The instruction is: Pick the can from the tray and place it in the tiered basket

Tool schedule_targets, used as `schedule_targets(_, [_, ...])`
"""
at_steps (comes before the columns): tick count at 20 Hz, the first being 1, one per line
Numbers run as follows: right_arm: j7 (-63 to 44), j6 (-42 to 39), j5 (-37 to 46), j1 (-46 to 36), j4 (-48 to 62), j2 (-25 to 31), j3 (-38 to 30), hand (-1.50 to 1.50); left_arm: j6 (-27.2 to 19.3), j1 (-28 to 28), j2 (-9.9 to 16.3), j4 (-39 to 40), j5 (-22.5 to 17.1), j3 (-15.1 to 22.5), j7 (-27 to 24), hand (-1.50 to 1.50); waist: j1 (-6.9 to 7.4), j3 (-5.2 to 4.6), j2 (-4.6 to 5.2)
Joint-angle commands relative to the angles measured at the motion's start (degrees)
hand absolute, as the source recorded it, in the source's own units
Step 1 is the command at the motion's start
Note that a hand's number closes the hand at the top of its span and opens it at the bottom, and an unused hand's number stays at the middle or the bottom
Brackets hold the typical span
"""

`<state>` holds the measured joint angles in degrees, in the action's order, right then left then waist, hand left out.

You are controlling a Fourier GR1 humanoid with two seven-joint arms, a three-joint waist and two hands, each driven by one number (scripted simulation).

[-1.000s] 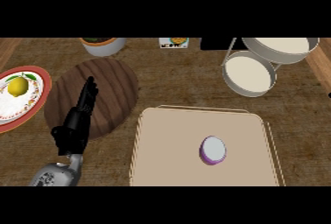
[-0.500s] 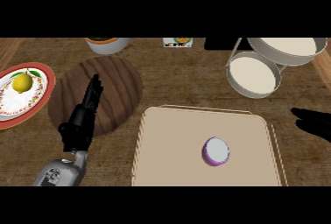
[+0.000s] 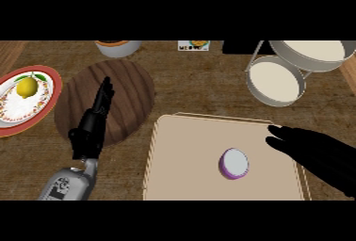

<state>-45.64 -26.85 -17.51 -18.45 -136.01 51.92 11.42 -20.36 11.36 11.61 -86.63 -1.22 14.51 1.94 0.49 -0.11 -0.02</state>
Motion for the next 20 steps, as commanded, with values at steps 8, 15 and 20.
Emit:
schedule_targets(8, [-16.5,-0.2,4.9,-5.8,-3.6,-4.3,13.2,-1.50,1.5,-3.2,-1.7,-0.3,1.3,-0.4,-2.3,0.00,-0.25,0.01,-0.10])
schedule_targets(15, [-10.9,-5.3,9.4,-4.2,0.7,-4.0,11.8,-1.50,4.2,-4.7,0.4,-3.6,0.4,-3.2,-1.4,0.00,-0.01,0.08,-0.05])
schedule_targets(20, [-8.7,-7.2,16.1,-0.8,-0.3,-4.0,12.0,-1.50,3.4,-2.1,-2.6,0.2,1.9,-2.9,-0.8,0.00,-0.55,0.10,-0.01])
